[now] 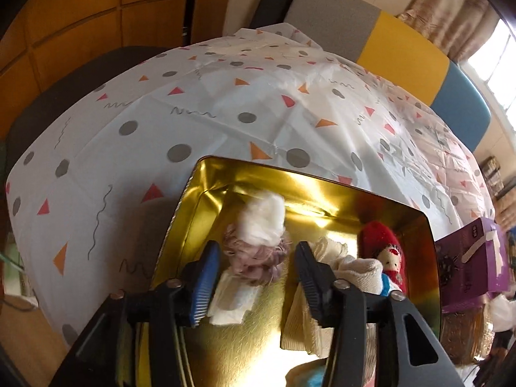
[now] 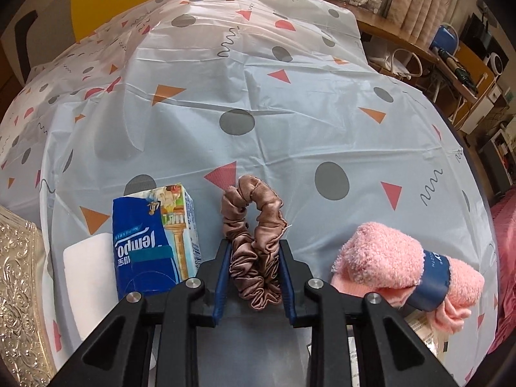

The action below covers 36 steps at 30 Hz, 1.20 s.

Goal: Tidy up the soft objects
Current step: 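Lower the white cloth and scrunchie into the gold tray and open the left tool, then carry the brown satin scrunchie into the gold tray and release with the right tool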

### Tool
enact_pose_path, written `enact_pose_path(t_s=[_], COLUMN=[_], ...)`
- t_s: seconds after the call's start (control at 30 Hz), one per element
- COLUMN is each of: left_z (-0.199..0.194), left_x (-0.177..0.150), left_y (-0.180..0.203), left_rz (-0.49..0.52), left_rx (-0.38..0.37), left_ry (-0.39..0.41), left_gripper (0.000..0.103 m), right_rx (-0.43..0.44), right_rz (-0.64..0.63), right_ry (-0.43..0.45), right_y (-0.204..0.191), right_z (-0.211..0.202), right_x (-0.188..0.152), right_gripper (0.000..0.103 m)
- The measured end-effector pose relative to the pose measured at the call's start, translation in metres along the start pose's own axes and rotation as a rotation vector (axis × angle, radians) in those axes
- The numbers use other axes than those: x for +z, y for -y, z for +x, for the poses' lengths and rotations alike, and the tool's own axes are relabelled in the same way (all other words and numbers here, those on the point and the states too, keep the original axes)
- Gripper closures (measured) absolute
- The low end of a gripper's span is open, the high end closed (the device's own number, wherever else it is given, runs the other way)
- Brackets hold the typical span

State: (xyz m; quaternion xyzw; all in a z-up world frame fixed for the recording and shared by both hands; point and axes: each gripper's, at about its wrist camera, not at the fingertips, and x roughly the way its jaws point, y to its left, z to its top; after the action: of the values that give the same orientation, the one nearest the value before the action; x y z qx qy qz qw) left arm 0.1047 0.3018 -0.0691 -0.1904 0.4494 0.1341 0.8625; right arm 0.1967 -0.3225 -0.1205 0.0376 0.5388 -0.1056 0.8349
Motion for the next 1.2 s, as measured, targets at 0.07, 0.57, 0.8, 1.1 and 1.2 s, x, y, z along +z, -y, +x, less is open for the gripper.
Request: enact_pose_path(t_s=[0.07, 0.57, 0.8, 1.1, 1.2], left_z=[-0.009, -0.091, -0.106, -0.107, -0.107], left_x=[-0.003, -0.056, -0.079, -0.095, -0.098], left_y=[0.005, 0.036, 0.05, 0.068, 0.069], left_rz=[0.017, 0.183, 0.236, 0.294, 0.3], left_rx=[-0.016, -0.007, -0.011, -0.018, -0.022], left_ry=[0.03, 0.171, 0.177, 0.171, 0.168], left_gripper=[0.037, 0.027, 0.026, 0.026, 0.026], right_rx=[-0.017, -0.046, 0.014, 0.089, 0.146], right_rz=[-0.006, 0.069, 0.114, 0.029, -0.053], right_ry=[0.009, 0.017, 0.06, 0.23, 0.314], right_y=[-0.003, -0.007, -0.007, -0.039, -0.069], right_z=[-0.001, -0.009, -0.028, -0.103, -0.142], right_x=[-0.003, -0.003, 0.008, 0.054, 0.067], right_gripper=[0.077, 0.084, 0.085, 0.085, 0.086])
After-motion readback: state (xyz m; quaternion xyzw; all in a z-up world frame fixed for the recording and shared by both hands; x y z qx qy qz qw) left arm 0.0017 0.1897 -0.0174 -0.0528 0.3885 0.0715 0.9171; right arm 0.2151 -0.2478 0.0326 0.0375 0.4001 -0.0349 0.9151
